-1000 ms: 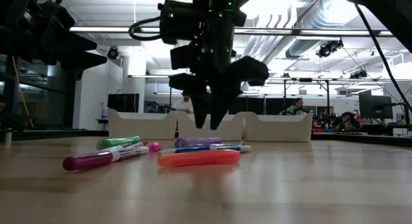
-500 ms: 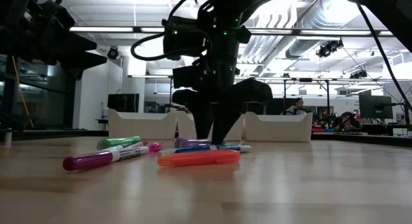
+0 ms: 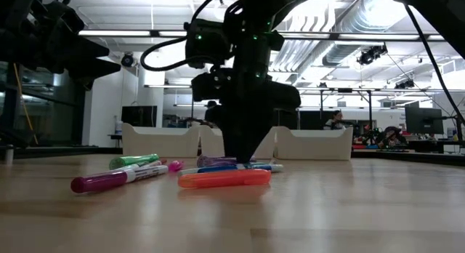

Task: Pick & Place Markers
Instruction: Put the violet highlighter pen into the right white bin

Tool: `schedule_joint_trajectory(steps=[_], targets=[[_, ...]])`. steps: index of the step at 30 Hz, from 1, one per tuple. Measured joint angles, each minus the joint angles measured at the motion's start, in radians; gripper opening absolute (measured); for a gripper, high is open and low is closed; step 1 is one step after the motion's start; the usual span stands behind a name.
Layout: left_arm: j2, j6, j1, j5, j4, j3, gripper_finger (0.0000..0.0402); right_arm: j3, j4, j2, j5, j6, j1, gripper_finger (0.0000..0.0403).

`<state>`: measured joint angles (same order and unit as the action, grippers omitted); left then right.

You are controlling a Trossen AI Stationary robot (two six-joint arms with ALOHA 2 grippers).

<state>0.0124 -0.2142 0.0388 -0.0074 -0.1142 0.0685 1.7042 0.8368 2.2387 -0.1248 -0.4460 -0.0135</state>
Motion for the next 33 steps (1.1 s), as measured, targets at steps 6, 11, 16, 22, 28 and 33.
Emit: schedule_joint_trajectory(steps=[6,11,16,22,28,33], targets=[[0.0,0.0,0.0,0.0,0.0,0.0,0.022,0.0,-0.001,0.0,-0.003,0.137,0.001,0.0142],[0.0,0.0,0.0,0.0,0.0,0.0,0.022,0.0,0.0,0.0,-0.004,0.218,0.001,0.0142],[0.0,0.0,0.0,0.0,0.0,0.0,0.022,0.0,0.001,0.0,-0.016,0.325,0.002,0.0142],[0.0,0.0,0.0,0.0,0.0,0.0,0.022,0.0,0.007,0.0,-0.016,0.337,0.006,0.0129],[0.0,0.0,0.0,0.0,0.0,0.0,0.022,0.0,0.01,0.001,-0.017,0.336,0.006,0.0072],[0.0,0.0,0.0,0.0,0.0,0.0,0.022,0.0,0.011,0.001,-0.023,0.336,0.006,0.0049]])
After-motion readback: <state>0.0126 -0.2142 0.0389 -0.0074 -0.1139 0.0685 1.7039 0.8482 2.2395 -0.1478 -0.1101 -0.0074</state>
